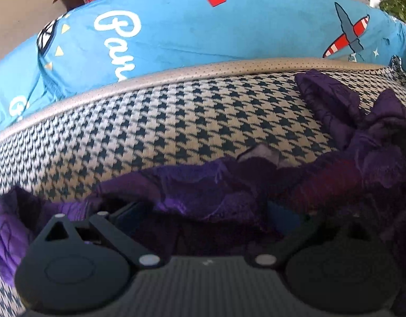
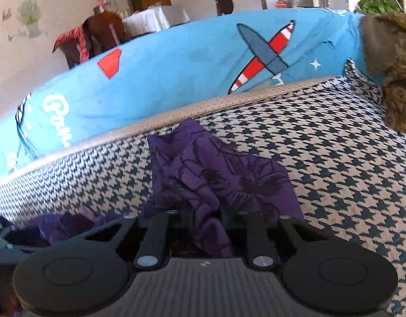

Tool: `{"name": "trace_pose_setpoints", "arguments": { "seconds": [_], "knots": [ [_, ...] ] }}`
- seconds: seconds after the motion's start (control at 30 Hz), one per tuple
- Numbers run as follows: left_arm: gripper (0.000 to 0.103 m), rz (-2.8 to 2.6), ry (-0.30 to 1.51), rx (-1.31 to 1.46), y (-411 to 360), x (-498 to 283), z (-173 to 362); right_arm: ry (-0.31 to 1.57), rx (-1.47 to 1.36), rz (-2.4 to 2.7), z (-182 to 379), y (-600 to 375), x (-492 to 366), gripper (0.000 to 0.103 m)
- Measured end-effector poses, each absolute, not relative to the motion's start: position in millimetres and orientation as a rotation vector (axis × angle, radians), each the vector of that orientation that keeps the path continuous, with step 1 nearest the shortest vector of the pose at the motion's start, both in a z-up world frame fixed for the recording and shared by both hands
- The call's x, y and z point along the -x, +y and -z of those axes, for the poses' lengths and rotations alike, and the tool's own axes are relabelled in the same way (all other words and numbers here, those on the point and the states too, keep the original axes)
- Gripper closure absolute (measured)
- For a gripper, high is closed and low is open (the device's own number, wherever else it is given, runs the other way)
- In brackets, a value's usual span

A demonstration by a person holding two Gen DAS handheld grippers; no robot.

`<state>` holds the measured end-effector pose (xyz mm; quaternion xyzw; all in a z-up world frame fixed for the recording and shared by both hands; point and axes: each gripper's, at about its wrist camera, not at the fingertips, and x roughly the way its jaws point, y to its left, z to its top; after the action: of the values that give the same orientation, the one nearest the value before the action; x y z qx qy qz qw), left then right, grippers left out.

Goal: Fold clothes

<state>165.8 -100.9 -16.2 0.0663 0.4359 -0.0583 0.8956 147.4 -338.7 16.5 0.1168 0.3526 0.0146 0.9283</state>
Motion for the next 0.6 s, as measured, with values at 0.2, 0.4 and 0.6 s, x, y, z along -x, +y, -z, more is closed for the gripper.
{"name": "trace_pose_setpoints", "arguments": {
  "seconds": [0.2,0.4,0.6],
  "knots": [
    [0.002,0.115,0.911,-0.129,-93,-136,17,0.661,-0.27,0.033,-33,-352,-122,0.088],
    [0.002,0.122,0.931,-0.109,-88,-99,20,0.649,-0.311,0.106,-41,-362,-88,0.088],
    [0.002,0.106,0.92,-0.126,-86,-64,23,0.693,-0.378,0.151,-32,-368,-50,0.088]
  ]
}}
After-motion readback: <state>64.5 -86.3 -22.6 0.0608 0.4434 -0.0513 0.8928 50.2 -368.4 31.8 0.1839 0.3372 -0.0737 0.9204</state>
